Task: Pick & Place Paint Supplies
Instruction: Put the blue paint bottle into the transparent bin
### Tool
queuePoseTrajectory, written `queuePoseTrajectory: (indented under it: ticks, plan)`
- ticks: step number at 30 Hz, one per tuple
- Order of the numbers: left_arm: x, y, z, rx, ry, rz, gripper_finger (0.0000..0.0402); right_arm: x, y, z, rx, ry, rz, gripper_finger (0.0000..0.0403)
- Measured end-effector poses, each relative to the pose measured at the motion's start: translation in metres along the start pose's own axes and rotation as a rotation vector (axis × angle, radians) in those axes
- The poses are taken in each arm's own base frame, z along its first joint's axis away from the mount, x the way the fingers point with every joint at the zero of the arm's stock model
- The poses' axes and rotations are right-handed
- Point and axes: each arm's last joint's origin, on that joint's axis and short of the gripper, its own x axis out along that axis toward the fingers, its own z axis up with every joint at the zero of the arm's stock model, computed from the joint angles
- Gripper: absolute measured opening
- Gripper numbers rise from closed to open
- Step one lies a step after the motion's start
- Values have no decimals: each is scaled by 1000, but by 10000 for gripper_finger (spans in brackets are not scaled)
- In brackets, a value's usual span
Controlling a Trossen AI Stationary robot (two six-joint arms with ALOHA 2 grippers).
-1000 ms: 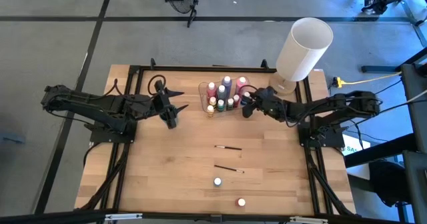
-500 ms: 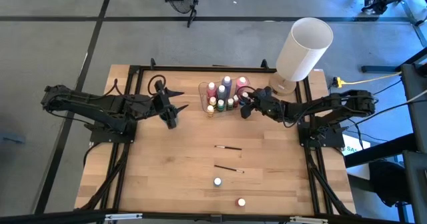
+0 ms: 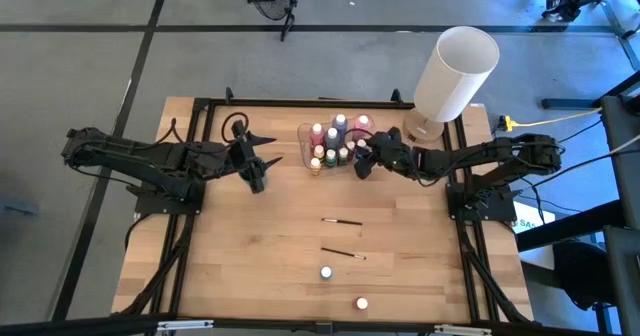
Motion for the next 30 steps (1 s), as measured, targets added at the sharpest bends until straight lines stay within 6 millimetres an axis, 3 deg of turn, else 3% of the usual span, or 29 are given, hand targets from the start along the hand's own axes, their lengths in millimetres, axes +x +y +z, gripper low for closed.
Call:
queuePoseTrajectory:
  ticks: [12,30]
  plan:
    - [0,0,-2,10,14,-1,232,-2,8,7,53,12,-26,118]
    - [0,0,-2,-5,18,-2,232,6,15,-4,64,33,-3,118]
